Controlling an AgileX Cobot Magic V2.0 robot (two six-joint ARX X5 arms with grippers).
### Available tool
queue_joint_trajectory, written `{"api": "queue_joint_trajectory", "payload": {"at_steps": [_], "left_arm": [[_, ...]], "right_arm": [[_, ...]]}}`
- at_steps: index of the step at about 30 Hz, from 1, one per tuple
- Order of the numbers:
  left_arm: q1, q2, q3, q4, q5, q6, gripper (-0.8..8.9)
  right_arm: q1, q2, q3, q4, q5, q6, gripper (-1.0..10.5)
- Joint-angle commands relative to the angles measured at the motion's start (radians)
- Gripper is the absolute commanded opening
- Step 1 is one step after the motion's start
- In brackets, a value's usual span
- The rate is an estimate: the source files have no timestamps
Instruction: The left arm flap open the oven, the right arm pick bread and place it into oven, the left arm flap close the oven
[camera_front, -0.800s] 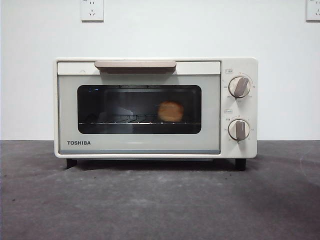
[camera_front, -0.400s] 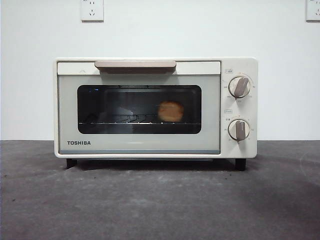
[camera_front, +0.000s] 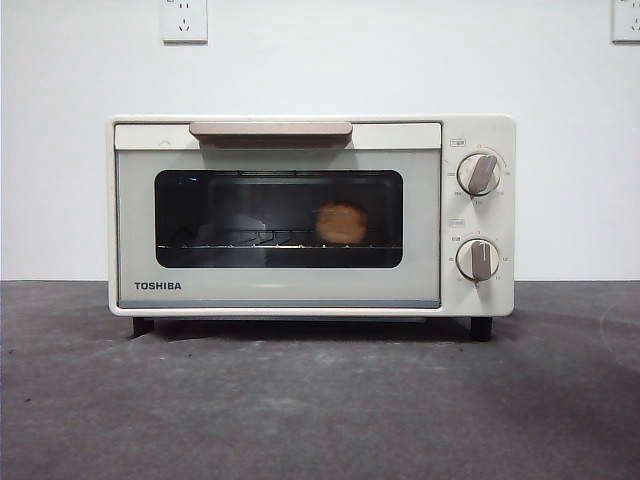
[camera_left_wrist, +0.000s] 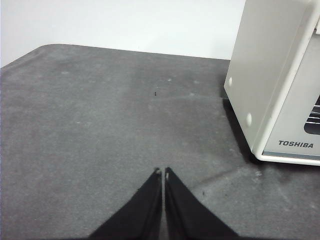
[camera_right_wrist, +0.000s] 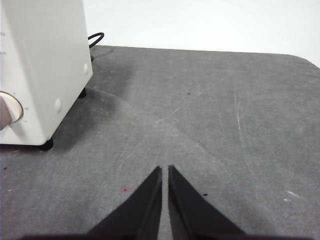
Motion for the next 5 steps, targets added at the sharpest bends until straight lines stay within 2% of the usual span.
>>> {"api": "queue_joint_trajectory", "payload": {"at_steps": [1,5], "left_arm": [[0.0,-0.001,-0.021,-0.001,-0.003,0.005,0.17],[0.0,-0.001,-0.021,-0.001,-0.003,0.005,0.17]], "right_arm": [[-0.001,0.0,-0.006,0.013,0.0,-0.008,0.2],[-0.001,0.0,-0.006,0.013,0.0,-0.008,0.2]]}}
